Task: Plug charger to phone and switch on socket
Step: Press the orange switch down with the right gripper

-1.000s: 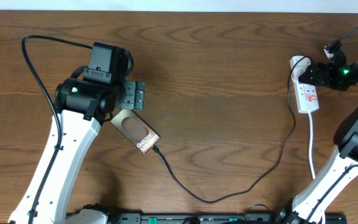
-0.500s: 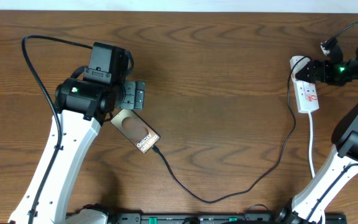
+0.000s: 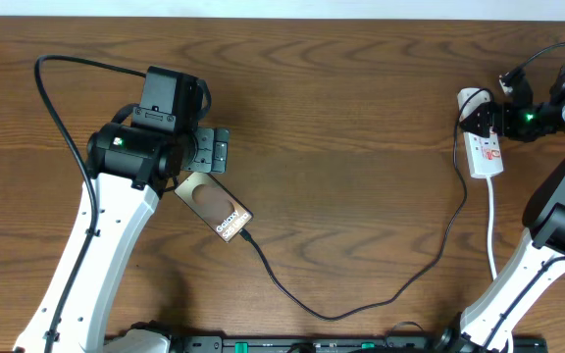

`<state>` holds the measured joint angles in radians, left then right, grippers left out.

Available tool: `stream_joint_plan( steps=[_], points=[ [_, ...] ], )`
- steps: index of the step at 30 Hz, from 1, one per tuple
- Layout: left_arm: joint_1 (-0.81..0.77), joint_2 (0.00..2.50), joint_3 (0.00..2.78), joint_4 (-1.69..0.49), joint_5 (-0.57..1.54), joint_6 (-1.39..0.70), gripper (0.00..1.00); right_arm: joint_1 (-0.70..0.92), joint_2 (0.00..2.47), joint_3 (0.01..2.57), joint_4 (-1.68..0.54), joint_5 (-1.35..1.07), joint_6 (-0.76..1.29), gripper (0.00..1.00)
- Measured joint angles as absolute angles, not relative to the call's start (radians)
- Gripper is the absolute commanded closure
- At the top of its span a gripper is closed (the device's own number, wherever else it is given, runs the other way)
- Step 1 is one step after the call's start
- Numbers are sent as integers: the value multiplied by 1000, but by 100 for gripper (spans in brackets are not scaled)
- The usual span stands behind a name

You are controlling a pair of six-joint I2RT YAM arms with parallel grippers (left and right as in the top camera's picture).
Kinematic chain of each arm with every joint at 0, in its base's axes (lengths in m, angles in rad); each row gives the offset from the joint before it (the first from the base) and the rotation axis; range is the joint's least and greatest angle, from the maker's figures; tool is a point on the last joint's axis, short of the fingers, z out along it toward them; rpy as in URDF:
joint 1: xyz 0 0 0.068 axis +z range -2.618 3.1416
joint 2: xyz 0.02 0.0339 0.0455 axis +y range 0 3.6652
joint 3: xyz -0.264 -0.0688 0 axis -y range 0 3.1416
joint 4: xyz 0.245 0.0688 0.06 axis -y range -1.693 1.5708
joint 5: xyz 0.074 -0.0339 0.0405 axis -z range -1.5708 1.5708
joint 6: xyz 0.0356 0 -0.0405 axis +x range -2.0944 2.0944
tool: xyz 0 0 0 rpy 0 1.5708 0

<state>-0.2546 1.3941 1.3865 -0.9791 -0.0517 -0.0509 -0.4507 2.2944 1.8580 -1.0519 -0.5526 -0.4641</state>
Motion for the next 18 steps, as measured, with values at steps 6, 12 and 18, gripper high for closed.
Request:
stream_joint_plan(
  steps=[6,12,18],
  points=[
    [-255,1394,1386,-979,-52,-51,7,-450,2293,1856,-1047,-553,-446,1],
    [-255,1394,1386,-979,-52,-51,6,-451,2293,1856,-1048,-566,-427,1],
    [-255,1394,1386,-979,-52,-51,6,-453,2290,1856,-1060,-607,-422,1]
  ],
)
